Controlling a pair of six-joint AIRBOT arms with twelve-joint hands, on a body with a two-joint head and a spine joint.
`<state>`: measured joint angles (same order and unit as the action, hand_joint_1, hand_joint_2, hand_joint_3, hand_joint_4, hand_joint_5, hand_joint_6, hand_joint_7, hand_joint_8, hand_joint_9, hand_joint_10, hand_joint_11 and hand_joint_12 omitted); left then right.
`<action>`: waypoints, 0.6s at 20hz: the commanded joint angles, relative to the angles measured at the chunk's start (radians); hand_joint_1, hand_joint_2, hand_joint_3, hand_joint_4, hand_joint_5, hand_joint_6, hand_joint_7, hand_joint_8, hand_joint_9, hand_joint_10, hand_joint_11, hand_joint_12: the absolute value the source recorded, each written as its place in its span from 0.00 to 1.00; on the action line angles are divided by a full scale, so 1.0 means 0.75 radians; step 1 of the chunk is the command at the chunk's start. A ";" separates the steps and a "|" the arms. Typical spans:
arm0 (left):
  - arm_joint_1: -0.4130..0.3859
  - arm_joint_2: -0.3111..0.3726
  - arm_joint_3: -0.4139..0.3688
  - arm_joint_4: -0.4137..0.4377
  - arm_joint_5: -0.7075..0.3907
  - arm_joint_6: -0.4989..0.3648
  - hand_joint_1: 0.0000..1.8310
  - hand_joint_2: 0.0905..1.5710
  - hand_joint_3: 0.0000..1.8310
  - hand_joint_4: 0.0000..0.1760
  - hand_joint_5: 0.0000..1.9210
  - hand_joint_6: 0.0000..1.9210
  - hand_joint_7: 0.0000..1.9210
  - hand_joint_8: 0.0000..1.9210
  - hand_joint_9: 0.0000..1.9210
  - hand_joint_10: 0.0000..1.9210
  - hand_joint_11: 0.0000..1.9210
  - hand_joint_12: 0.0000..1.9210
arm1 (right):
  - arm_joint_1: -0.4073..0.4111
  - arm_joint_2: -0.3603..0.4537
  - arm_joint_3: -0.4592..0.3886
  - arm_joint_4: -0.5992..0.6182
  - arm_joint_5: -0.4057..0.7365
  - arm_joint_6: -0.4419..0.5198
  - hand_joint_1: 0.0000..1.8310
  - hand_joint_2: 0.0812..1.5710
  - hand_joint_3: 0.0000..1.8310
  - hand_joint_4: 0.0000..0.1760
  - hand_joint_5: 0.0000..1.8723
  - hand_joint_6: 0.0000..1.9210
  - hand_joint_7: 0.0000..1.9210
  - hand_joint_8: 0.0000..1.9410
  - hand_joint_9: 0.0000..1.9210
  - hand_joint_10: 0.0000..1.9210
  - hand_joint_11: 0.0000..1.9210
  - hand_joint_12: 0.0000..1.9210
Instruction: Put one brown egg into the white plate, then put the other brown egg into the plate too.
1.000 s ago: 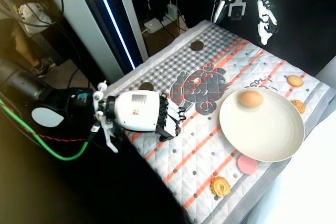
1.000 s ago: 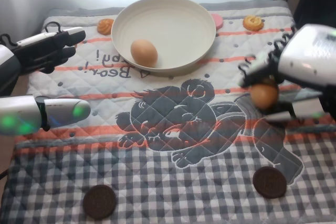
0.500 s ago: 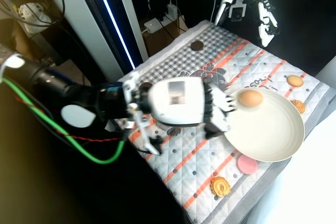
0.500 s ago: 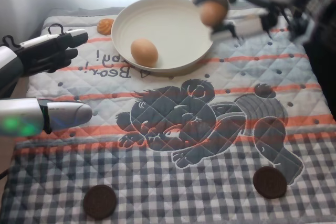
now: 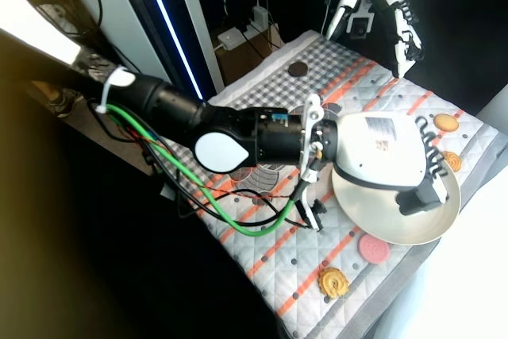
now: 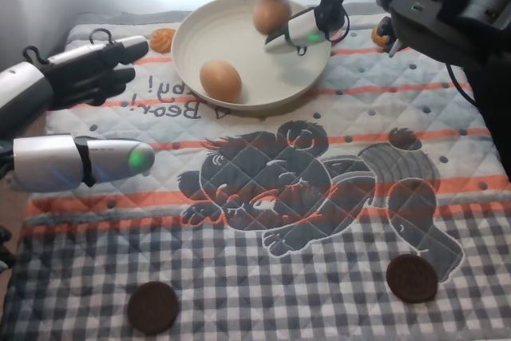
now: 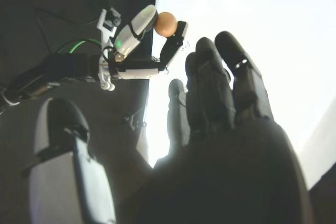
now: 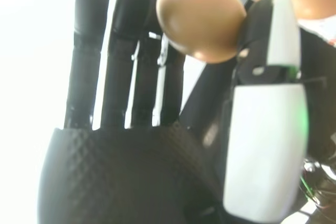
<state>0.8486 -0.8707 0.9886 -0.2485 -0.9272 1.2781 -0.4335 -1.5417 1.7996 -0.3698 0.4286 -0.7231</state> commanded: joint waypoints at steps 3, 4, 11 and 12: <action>-0.006 0.006 -0.001 -0.003 -0.176 -0.033 0.40 0.53 0.00 0.96 0.14 0.00 0.19 0.00 0.21 0.00 0.00 0.55 | 0.019 0.001 -0.022 0.030 0.147 -0.001 0.34 0.53 0.00 0.73 0.08 0.00 0.14 0.00 0.19 0.00 0.00 0.41; -0.005 0.006 -0.001 -0.004 -0.178 -0.038 0.39 0.53 0.00 0.95 0.14 0.00 0.19 0.00 0.20 0.00 0.00 0.52 | 0.019 0.001 -0.034 0.030 0.147 -0.001 0.34 0.53 0.00 0.70 0.07 0.00 0.13 0.00 0.17 0.00 0.00 0.37; 0.058 0.032 0.002 -0.003 -0.313 -0.285 0.40 0.52 0.00 0.60 0.15 0.00 0.17 0.00 0.18 0.00 0.00 0.57 | -0.186 0.364 -0.344 0.248 0.614 -0.001 0.27 0.53 0.00 0.63 0.04 0.00 0.12 0.00 0.09 0.01 0.00 0.17; 0.079 0.034 0.007 0.001 -0.352 -0.351 0.38 0.52 0.00 0.53 0.15 0.00 0.16 0.00 0.15 0.01 0.00 0.47 | -0.238 0.444 -0.419 0.280 0.716 -0.001 0.27 0.53 0.00 0.52 0.04 0.00 0.11 0.00 0.06 0.01 0.00 0.10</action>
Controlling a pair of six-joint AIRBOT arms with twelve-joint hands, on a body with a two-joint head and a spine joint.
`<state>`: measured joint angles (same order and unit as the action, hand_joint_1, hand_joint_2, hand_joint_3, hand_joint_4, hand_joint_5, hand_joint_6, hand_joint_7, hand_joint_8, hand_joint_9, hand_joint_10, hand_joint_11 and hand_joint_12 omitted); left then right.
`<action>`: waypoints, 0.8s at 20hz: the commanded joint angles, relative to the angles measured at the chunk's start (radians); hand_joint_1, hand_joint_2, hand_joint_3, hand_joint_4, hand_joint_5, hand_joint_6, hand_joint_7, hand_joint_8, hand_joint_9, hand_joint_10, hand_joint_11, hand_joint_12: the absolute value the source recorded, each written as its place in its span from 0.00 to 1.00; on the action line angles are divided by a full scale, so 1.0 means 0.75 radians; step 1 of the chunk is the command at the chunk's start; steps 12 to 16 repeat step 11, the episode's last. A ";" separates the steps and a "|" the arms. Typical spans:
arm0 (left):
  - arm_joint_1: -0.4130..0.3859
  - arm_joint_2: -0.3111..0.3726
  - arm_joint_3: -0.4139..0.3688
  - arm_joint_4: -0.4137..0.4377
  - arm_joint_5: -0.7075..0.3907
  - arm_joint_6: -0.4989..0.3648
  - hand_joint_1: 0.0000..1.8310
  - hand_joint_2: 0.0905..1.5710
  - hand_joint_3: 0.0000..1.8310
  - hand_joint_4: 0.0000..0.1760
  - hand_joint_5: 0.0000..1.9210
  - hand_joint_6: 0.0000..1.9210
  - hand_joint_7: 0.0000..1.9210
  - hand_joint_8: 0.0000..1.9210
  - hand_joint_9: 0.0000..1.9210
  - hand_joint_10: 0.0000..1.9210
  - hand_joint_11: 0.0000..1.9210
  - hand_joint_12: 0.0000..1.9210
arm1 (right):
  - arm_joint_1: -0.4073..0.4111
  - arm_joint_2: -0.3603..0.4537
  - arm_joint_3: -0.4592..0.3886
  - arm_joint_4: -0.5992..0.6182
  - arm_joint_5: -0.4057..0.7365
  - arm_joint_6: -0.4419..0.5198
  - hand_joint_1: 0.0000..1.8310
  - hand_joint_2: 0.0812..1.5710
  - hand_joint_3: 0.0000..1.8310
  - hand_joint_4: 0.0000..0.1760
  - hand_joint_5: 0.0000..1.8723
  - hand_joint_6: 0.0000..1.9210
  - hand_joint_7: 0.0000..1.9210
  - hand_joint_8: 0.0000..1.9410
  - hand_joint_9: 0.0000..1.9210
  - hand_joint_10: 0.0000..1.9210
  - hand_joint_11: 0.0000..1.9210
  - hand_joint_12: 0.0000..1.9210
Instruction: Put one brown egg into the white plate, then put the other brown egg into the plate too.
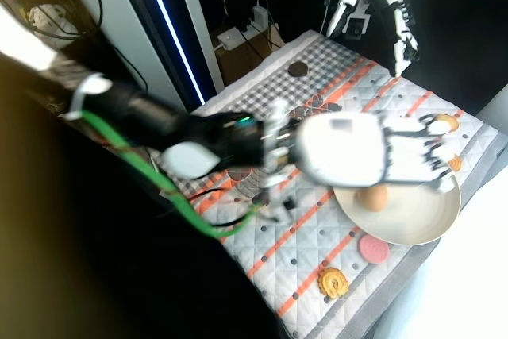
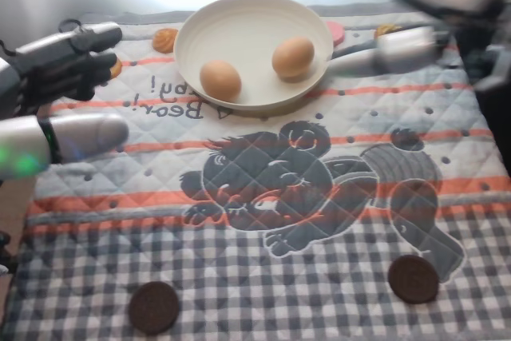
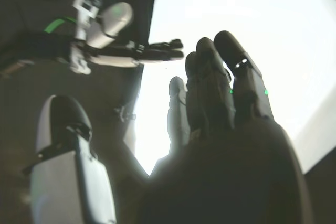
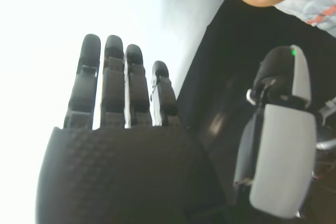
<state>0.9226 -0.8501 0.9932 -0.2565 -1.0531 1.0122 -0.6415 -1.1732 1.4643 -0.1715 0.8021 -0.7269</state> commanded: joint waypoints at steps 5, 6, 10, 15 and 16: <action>0.112 -0.010 0.027 0.013 -0.516 -0.336 0.33 0.52 0.00 0.97 0.05 0.00 0.08 0.00 0.07 0.00 0.00 0.25 | -0.219 0.204 -0.277 0.067 0.615 0.004 0.26 0.56 0.00 0.81 0.06 0.00 0.10 0.00 0.05 0.00 0.00 0.06; 0.131 -0.012 0.024 0.017 -0.572 -0.375 0.32 0.51 0.00 0.61 0.06 0.00 0.09 0.00 0.08 0.00 0.00 0.30 | -0.253 0.227 -0.305 0.080 0.672 0.004 0.25 0.58 0.01 0.81 0.05 0.00 0.10 0.00 0.06 0.00 0.01 0.06; 0.187 -0.015 0.011 0.023 -0.811 -0.498 0.31 0.58 0.01 0.42 0.00 0.00 0.00 0.00 0.04 0.00 0.00 0.28 | -0.380 0.301 -0.402 0.181 0.953 0.004 0.31 0.57 0.00 0.66 0.07 0.00 0.10 0.00 0.06 0.00 0.03 0.03; 0.192 -0.015 0.013 0.023 -0.850 -0.523 0.30 0.59 0.00 0.39 0.03 0.00 0.04 0.00 0.08 0.00 0.00 0.41 | -0.402 0.312 -0.419 0.202 1.018 0.004 0.30 0.56 0.00 0.81 0.08 0.00 0.11 0.00 0.06 0.00 0.02 0.03; 0.192 -0.015 0.013 0.023 -0.850 -0.523 0.30 0.59 0.00 0.39 0.03 0.00 0.04 0.00 0.08 0.00 0.00 0.41 | -0.402 0.312 -0.419 0.202 1.018 0.004 0.30 0.56 0.00 0.81 0.08 0.00 0.11 0.00 0.06 0.00 0.02 0.03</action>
